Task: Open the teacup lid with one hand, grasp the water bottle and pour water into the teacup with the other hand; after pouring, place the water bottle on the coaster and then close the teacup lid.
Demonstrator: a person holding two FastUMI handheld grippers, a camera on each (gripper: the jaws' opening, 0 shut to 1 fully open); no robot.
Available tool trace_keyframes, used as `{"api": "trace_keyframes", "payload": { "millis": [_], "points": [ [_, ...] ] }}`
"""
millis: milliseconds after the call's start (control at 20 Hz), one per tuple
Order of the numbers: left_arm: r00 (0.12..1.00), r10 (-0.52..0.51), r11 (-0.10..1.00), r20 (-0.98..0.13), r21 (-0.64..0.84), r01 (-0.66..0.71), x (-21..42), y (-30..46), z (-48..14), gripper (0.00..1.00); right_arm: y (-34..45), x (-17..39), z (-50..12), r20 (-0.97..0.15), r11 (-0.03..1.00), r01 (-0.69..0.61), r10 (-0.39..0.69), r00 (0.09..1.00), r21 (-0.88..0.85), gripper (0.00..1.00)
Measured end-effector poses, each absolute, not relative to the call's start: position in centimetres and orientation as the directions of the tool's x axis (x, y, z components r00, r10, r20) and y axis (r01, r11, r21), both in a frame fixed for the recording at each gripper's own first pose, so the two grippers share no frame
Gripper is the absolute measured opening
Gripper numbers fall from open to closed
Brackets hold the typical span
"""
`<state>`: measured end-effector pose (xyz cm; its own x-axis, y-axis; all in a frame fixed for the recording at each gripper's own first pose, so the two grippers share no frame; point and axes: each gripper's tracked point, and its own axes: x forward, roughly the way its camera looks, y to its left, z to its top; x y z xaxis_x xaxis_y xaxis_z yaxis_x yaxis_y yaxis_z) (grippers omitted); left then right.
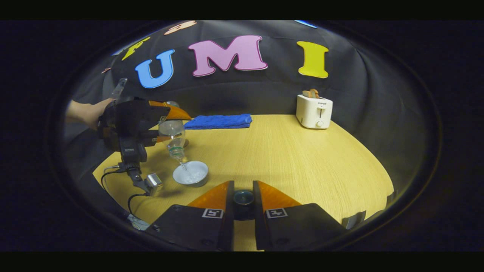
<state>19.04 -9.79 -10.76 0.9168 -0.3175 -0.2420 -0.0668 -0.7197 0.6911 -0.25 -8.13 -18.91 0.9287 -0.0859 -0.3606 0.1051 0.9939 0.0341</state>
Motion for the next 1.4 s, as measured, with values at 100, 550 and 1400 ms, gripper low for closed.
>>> {"api": "trace_keyframes", "payload": {
  "millis": [100, 550, 1400],
  "points": [
    [0.917, -0.325, -0.728, -0.232, 0.681, -0.086, 19.0, -10.0, -10.4, 0.73, -7.9, -0.4, -18.4, -0.362, 0.995, 0.095, -0.075, 0.929, 0.037, 0.26],
    [0.910, -0.365, -0.744, -0.197, 0.650, -0.158, 18.5, -10.9, -8.9, 0.73, -8.6, -0.2, -14.8, -0.333, 0.996, 0.092, -0.079, 0.940, 0.023, 0.26],
    [0.899, -0.395, -0.764, -0.189, 0.611, -0.207, 18.6, -11.4, -7.6, 0.73, -8.8, -0.2, -13.0, -0.325, 0.996, 0.088, -0.088, 0.942, -0.014, 0.26]
  ]
}}
